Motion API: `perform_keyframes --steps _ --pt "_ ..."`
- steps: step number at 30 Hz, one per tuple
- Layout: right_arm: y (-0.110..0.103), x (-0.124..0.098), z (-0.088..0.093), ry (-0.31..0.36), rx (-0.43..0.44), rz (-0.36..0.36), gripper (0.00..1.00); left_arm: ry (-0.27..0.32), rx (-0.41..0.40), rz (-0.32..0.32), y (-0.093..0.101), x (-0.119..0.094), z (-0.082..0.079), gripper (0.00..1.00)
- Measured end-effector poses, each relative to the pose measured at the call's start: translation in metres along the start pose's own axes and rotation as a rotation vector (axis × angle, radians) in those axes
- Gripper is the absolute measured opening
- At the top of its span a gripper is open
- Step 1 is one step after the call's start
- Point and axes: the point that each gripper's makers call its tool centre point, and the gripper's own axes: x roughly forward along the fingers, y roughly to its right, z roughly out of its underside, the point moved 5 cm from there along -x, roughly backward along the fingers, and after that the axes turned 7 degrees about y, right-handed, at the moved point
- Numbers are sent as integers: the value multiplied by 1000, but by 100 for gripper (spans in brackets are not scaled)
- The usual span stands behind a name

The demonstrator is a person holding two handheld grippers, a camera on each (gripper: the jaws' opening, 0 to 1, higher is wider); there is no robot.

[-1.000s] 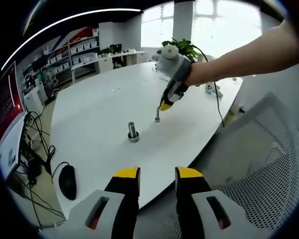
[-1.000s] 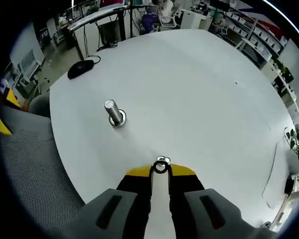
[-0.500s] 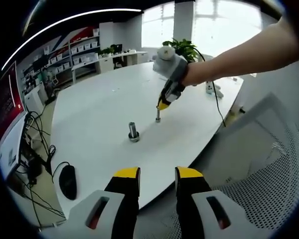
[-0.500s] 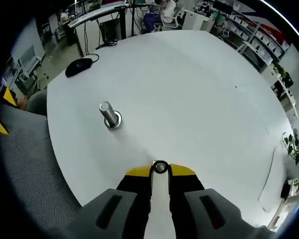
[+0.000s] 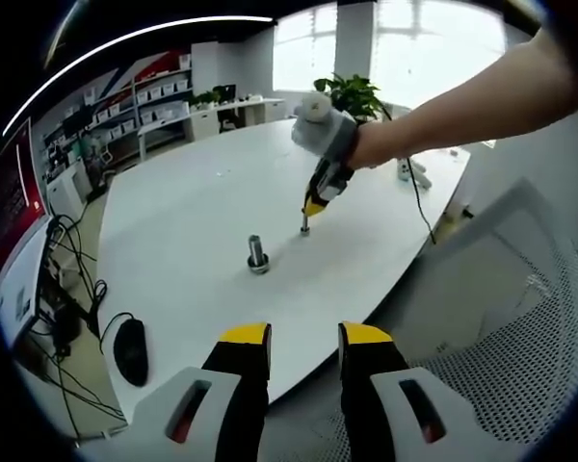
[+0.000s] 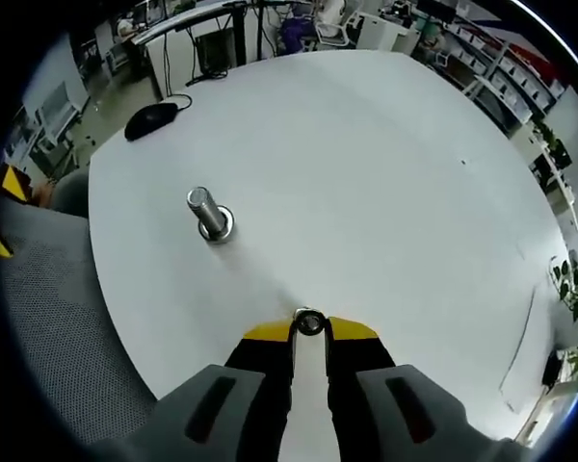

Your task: Place the washer onto the threaded stud by aligning its center hole with the stud, sliding it down to the base, and recovering from edge contact or off-axis alignment until the washer reaches the visible bottom stop.

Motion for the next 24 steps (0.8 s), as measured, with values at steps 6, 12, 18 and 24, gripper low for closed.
perform_keyframes --steps 6,12,18,24 --pt "0 9 5 -20 11 -10 14 -1 -2 -2 0 0 0 26" --pt "-4 21 14 -39 16 -4 14 -1 -1 -2 -1 0 0 26" --pt "-4 28 18 -51 30 -10 14 -1 -3 -2 -1 0 0 26" --pt "-5 30 20 -56 38 -12 15 -5 -2 0 0 0 1 26"
